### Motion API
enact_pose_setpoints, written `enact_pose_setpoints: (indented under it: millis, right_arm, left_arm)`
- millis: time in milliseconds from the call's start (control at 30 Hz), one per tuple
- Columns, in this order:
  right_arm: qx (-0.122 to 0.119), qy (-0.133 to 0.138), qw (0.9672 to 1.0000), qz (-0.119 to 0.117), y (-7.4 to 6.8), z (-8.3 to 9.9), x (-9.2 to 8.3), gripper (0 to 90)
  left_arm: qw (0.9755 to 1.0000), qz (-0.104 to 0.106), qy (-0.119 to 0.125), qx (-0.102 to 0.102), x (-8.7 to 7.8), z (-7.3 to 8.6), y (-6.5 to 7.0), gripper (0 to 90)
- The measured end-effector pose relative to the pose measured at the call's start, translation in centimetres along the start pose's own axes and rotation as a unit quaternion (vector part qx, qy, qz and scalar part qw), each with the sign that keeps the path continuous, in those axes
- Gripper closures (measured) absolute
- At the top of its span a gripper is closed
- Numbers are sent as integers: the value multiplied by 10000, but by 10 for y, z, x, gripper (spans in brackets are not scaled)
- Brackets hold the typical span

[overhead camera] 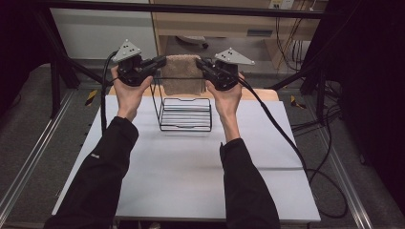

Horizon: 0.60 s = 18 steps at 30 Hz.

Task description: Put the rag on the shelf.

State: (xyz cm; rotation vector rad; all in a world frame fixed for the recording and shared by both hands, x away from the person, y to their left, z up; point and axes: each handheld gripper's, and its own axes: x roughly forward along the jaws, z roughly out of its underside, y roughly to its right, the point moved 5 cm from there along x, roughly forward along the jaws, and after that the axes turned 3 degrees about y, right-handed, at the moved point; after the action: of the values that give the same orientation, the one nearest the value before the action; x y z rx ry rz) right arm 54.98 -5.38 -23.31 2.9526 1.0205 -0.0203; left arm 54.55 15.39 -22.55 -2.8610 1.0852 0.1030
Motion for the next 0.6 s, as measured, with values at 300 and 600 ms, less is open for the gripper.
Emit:
enact_pose_setpoints:
  millis: [300, 600]
  right_arm:
    - [-2, -63, 9999, -131, -7, 6, -11, 822]
    - [-83, -354, 9989, -280, -13, 12, -21, 812]
  left_arm:
    - [9997, 203, -111, -46, -13, 8, 10, 855]
    - [9987, 220, -456, -106, -19, 19, 17, 839]
